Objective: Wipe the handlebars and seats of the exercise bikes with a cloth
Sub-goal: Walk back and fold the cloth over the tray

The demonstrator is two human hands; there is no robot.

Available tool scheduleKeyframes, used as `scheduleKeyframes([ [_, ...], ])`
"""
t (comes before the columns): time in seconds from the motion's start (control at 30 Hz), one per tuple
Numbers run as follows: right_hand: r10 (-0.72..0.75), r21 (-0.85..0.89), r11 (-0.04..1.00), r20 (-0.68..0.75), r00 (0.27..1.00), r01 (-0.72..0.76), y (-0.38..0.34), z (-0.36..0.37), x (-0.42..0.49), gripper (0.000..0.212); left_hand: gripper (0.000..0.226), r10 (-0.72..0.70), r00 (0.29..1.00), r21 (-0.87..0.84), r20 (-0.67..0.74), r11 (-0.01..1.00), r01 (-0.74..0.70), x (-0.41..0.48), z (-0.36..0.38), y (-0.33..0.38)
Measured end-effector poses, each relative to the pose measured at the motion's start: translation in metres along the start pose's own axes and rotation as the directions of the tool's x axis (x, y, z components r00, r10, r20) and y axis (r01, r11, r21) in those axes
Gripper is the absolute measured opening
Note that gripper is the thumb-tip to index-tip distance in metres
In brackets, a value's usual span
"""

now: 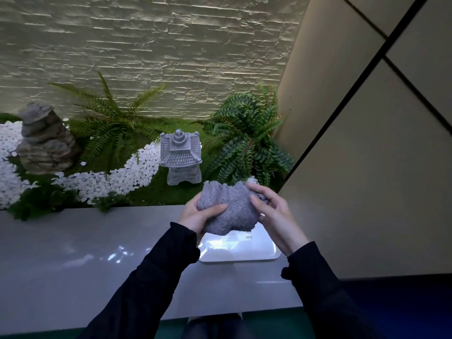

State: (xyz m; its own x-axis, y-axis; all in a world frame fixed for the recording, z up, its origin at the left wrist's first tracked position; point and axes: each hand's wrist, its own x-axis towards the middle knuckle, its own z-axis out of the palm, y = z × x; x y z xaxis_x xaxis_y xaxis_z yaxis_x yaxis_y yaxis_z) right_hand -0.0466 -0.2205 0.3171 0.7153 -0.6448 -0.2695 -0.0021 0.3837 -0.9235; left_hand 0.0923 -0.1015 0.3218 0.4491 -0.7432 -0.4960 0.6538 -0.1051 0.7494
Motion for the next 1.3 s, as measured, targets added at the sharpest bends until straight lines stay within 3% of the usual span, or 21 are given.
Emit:
scheduleKeyframes([
  [0.13,0.063,-0.066,0.996,0.052,0.997,-0.059,-0.002,0.004,-0.001,0.024,0.044,0.137,0.99,0.138,0.017,0.981,-0.138,0.0,-0.004,0.005],
  [0.3,0.125,-0.081,0.99,0.095,0.988,-0.118,-0.01,0.006,0.004,0.023,0.042,0.218,0.966,0.282,0.14,0.926,-0.25,-0.001,-0.011,0.014],
  [0.4,-0.038,-0.16,0.986,0.077,0.996,0.05,-0.016,0.007,0.003,0.016,0.042,0.235,0.958,0.33,0.164,0.902,-0.278,-0.002,-0.015,0.02],
  [0.5,-0.217,-0.212,0.953,0.028,0.976,0.218,-0.019,0.009,-0.002,0.025,0.039,0.238,0.962,0.308,0.132,0.913,-0.268,-0.003,-0.018,0.022],
  [0.7,-0.366,-0.305,0.88,0.052,0.929,0.364,-0.016,0.006,-0.017,0.018,0.05,0.209,0.974,0.202,0.088,0.954,-0.223,-0.006,-0.02,0.021],
  [0.83,-0.334,-0.345,0.877,0.06,0.941,0.333,-0.015,0.011,-0.022,0.033,0.05,0.143,0.983,0.15,0.112,0.976,-0.159,-0.007,-0.021,0.018],
  [0.93,-0.324,-0.397,0.863,0.043,0.945,0.314,-0.019,0.018,-0.018,0.029,0.043,0.104,0.983,0.11,0.151,0.987,-0.121,-0.006,-0.023,0.016],
  [1.03,-0.318,-0.388,0.875,-0.01,0.948,0.289,-0.022,0.023,-0.014,0.023,0.051,0.09,0.98,0.105,0.179,0.988,-0.11,-0.006,-0.023,0.015],
  [1.17,-0.165,-0.329,0.932,-0.005,0.986,0.154,-0.024,0.026,-0.011,0.02,0.043,0.107,0.974,0.068,0.2,0.99,-0.123,-0.006,-0.022,0.013],
  [1.3,-0.189,-0.325,0.93,-0.033,0.981,0.169,-0.023,0.031,-0.012,0.023,0.039,0.132,0.97,0.043,0.202,0.989,-0.143,-0.006,-0.023,0.012],
])
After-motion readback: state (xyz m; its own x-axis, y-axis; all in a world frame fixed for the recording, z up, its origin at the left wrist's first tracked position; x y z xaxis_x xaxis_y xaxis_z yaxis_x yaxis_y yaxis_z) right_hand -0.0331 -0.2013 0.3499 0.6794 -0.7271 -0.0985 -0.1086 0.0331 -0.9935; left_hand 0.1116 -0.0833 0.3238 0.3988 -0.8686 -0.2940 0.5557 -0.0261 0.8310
